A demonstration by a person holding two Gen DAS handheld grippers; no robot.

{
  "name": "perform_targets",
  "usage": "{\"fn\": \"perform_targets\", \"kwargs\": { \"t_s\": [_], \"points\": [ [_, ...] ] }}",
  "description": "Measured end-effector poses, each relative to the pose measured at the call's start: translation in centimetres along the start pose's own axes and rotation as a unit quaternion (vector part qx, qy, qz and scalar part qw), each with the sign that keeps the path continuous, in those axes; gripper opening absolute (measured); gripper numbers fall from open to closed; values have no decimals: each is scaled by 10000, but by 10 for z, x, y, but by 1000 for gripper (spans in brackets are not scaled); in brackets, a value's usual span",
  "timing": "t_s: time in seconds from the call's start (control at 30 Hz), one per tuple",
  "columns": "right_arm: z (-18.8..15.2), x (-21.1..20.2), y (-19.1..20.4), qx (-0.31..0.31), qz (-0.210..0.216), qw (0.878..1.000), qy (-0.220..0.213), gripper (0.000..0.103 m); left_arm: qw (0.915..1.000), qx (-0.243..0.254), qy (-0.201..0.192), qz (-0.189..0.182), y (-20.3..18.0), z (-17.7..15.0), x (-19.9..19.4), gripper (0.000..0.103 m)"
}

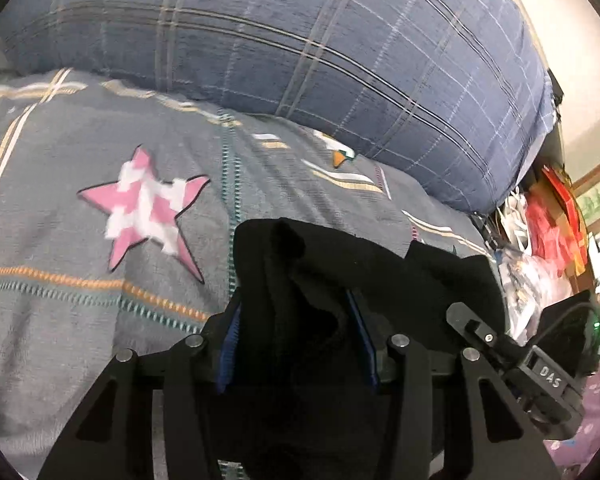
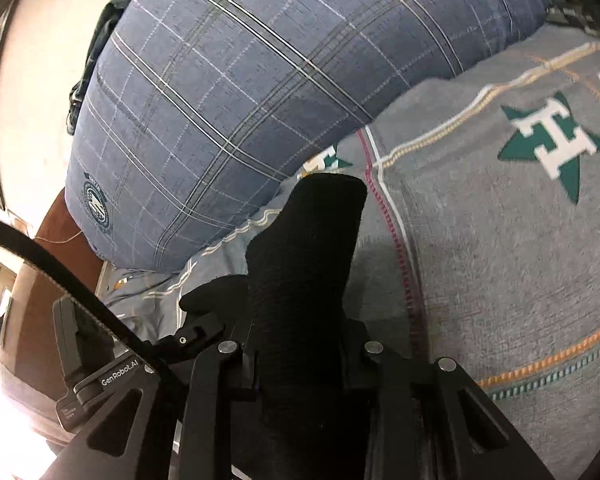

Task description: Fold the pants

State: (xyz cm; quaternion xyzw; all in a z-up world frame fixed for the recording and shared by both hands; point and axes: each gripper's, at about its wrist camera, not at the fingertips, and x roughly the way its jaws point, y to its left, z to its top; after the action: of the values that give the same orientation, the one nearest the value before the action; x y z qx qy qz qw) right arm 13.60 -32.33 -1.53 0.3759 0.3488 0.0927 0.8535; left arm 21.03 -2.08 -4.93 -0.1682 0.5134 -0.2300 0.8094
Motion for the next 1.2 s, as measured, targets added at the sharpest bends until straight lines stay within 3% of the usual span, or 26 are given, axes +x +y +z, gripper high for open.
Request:
{"fn": "perform_targets", "kwargs": {
  "t_s": [0.23,0.37,0.57,0.7,0.83,1.0,1.2],
  "points": [
    [-40,37,31,-95,589,9958,701,29,9983,-321,-368,315,59,-20,-54,46],
    [-74,57,57,-310,851,9899,1088,29,9955,-823,-438,179,102,-44,-83,46],
    [-98,57,84,-549,1068,9831,1380,29,9937,-883,-617,294,104,-70,-116,46],
    [-101,33,94,-769,1263,9798,1349,29,9942,-766,-745,82,85,-66,-131,46],
    [-76,9,93,-814,1198,9854,896,29,9958,-553,-726,-119,53,-39,-119,46],
    [-34,-3,76,-663,961,9922,440,29,9977,-212,-632,-109,16,-4,-81,46],
    [-2,9,37,-342,483,9977,345,29,9992,-19,-282,270,3,14,-19,46]
  ]
}}
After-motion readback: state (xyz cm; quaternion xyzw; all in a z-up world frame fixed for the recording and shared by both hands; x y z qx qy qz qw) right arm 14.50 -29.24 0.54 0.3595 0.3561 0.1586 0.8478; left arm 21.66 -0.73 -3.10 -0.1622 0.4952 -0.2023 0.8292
